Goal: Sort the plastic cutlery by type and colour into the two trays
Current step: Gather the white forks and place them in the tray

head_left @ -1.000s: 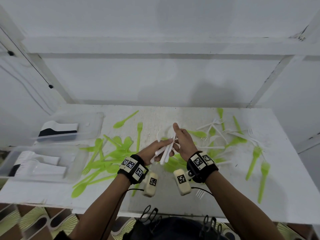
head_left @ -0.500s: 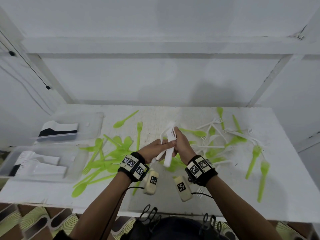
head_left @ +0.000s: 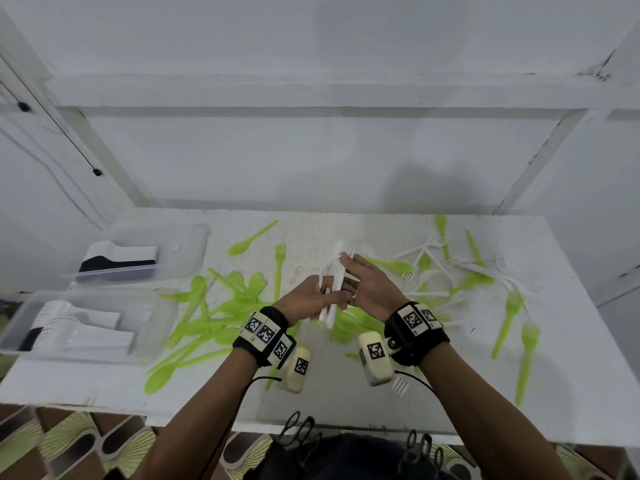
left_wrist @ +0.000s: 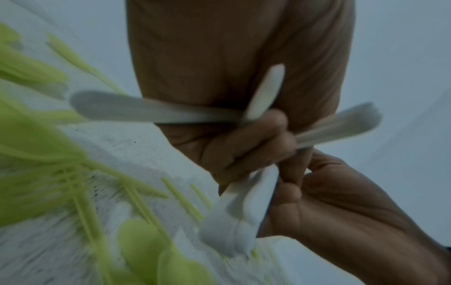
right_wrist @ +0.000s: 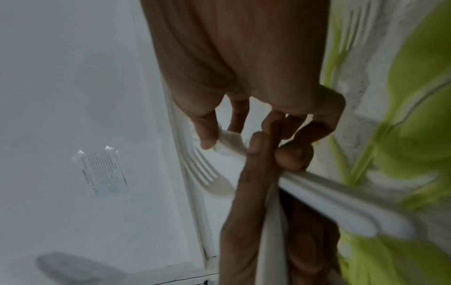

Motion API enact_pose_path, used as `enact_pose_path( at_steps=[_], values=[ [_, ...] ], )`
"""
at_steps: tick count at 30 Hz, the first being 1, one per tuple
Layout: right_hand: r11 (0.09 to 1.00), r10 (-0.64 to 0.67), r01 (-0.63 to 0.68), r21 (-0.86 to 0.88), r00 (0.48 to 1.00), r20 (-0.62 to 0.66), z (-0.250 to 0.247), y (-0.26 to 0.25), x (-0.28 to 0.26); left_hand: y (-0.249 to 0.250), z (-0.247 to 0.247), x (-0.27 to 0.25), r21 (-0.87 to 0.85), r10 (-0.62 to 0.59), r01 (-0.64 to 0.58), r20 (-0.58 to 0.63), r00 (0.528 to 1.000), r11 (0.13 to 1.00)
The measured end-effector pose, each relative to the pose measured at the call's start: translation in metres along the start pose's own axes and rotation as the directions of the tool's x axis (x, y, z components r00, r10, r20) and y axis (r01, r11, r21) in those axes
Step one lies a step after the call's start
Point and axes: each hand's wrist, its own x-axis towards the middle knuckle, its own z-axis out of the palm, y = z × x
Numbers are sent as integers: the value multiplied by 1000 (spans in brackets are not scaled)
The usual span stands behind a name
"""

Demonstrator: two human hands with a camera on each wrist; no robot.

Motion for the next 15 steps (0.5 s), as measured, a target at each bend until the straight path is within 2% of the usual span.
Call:
enact_pose_path(
  at_steps=[5, 9, 11, 15],
  values=[
    [999, 15, -15, -45, 1000, 1, 5, -3, -3, 0, 0, 4, -31, -14, 14, -15, 1000, 999],
    [985, 77, -88, -146, 994, -78, -4, -7, -3, 1, 2, -2, -79, -18, 18, -7, 1000, 997],
    [995, 29, -44, -91, 987, -160, -9, -7, 0, 3, 0, -2, -102, -10, 5, -53, 999, 995],
    [972, -111, 162, 169, 955, -276, -21, -3, 10, 0, -10, 2, -88, -8, -7, -176, 984, 996]
  ],
)
